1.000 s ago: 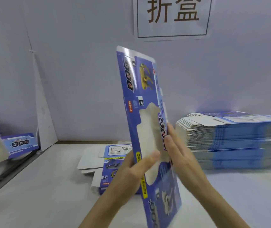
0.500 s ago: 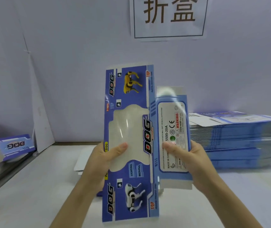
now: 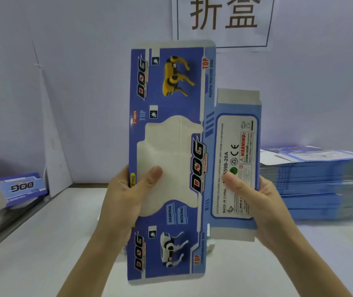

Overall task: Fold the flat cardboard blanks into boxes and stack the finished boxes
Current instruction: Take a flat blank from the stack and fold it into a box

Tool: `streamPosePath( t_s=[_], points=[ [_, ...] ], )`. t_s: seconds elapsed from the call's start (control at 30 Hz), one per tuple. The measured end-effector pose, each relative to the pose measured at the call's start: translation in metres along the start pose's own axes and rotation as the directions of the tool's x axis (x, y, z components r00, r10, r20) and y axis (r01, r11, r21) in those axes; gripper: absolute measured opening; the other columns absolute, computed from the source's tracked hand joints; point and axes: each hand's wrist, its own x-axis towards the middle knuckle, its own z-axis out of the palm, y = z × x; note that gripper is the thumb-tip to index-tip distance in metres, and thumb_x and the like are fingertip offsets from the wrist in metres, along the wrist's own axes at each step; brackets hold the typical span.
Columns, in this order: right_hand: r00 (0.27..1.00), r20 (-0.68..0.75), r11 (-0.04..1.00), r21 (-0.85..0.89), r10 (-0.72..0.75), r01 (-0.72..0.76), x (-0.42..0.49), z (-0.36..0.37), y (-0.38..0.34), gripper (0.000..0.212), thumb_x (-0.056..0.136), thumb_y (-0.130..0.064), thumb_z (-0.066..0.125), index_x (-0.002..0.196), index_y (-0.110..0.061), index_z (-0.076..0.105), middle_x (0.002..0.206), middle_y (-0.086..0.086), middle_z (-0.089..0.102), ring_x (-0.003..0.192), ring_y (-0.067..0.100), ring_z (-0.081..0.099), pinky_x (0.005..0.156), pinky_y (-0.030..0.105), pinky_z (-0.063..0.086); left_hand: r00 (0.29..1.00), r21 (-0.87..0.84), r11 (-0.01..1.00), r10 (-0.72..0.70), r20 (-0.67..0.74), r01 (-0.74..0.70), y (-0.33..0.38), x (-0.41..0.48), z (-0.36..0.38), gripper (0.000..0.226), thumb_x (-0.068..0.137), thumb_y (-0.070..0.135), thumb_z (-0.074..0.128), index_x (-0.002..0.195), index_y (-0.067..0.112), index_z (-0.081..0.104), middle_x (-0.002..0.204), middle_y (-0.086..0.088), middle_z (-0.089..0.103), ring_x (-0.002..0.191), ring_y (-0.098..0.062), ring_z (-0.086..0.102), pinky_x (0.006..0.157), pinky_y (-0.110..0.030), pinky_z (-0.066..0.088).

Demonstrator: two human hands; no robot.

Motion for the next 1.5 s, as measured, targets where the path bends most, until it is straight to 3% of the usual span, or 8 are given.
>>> streamPosePath(
  t_s=[0.73,0.9,1.0,1.1,1.23,1.33,1.4,1.5],
  points=[
    [0.993,-0.056,0.994,-0.005,0.107,-0.108,0.001,0.003,0.01,0.017,0.066,-0.032,0.074,0.082,-0.029,0.079,0.092,0.007,0.077,0.077,0.022,0.075,0.056,0.028,0.059,0.997,0.189,0.982,-0.015,-0.079,0.03,-0.021,0.007,-0.003,0.041,0.074,0.046,0.067,0.109,0.026,0.058,0.094,0.001,0.075,0.075,-0.018,0.074,0.054,-0.024,0.057],
    [0.968,-0.13,0.958,-0.224,-0.214,0.182,-0.003,0.021,0.02,0.019,0.082,-0.029,0.067,0.1,-0.034,0.07,0.098,-0.016,0.075,0.091,0.007,0.072,0.065,0.02,0.058,0.984,0.576,0.806,0.177,-0.015,-0.137,-0.029,-0.004,0.014,0.082,0.077,0.05,0.07,0.141,0.054,0.02,0.139,0.03,0.033,0.127,0.006,0.037,0.104,-0.028,0.04],
    [0.936,0.134,0.844,-0.407,-0.325,0.351,-0.009,0.03,0.025,0.048,0.084,-0.023,0.073,0.13,-0.028,0.059,0.129,-0.007,0.063,0.121,0.01,0.058,0.098,0.031,0.049,0.929,0.201,0.958,0.125,0.348,-0.204,-0.028,-0.014,0.032,0.093,0.069,0.043,0.08,0.142,0.05,0.023,0.137,0.03,0.048,0.131,-0.001,0.044,0.1,-0.024,0.045],
    [0.846,0.429,0.648,-0.554,-0.316,0.522,-0.015,0.03,0.026,0.061,0.085,-0.028,0.067,0.142,-0.033,0.045,0.153,-0.009,0.035,0.144,0.008,0.028,0.112,0.015,0.027,0.955,-0.09,0.988,0.146,0.258,-0.127,-0.028,-0.017,0.039,0.065,0.065,0.034,0.077,0.127,0.033,0.056,0.118,0.01,0.068,0.111,-0.014,0.065,0.079,-0.025,0.056],
    [0.888,0.211,0.6,-0.67,-0.409,0.436,-0.011,0.022,0.016,0.055,0.087,-0.045,0.065,0.136,-0.046,0.041,0.156,-0.013,0.028,0.144,-0.001,0.022,0.109,0.005,0.019,0.991,-0.074,0.994,0.089,0.098,-0.082,-0.027,-0.004,0.018,0.031,0.066,0.035,0.075,0.096,0.024,0.076,0.097,-0.006,0.075,0.089,-0.025,0.072,0.072,-0.038,0.059],
    [0.97,-0.009,0.798,-0.571,-0.242,0.194,-0.002,0.007,0.007,0.078,0.076,-0.057,0.071,0.142,-0.047,0.031,0.155,-0.014,0.032,0.14,0.0,0.032,0.111,0.018,0.03,0.973,0.062,0.991,0.102,0.205,-0.117,-0.023,-0.001,0.004,0.021,0.068,0.042,0.071,0.08,0.025,0.076,0.083,-0.002,0.075,0.08,-0.02,0.073,0.071,-0.036,0.058],
    [0.991,0.12,0.948,-0.302,-0.066,0.1,0.0,0.003,0.005,0.074,0.078,-0.051,0.075,0.142,-0.039,0.039,0.145,-0.008,0.051,0.128,0.011,0.054,0.1,0.037,0.05,0.959,0.121,0.981,0.118,0.257,-0.153,-0.024,-0.002,0.006,0.023,0.071,0.041,0.071,0.086,0.023,0.076,0.082,0.0,0.075,0.078,-0.015,0.073,0.066,-0.024,0.057],
    [0.964,0.253,0.976,-0.176,-0.079,0.127,-0.001,0.008,0.01,0.044,0.086,-0.031,0.06,0.129,-0.025,0.054,0.12,-0.006,0.07,0.106,0.013,0.069,0.077,0.021,0.056,0.981,0.113,0.99,0.064,0.184,-0.086,-0.029,-0.001,0.013,0.067,0.067,0.038,0.084,0.123,0.013,0.057,0.105,-0.007,0.073,0.093,-0.02,0.071,0.071,-0.027,0.058]
  ],
)
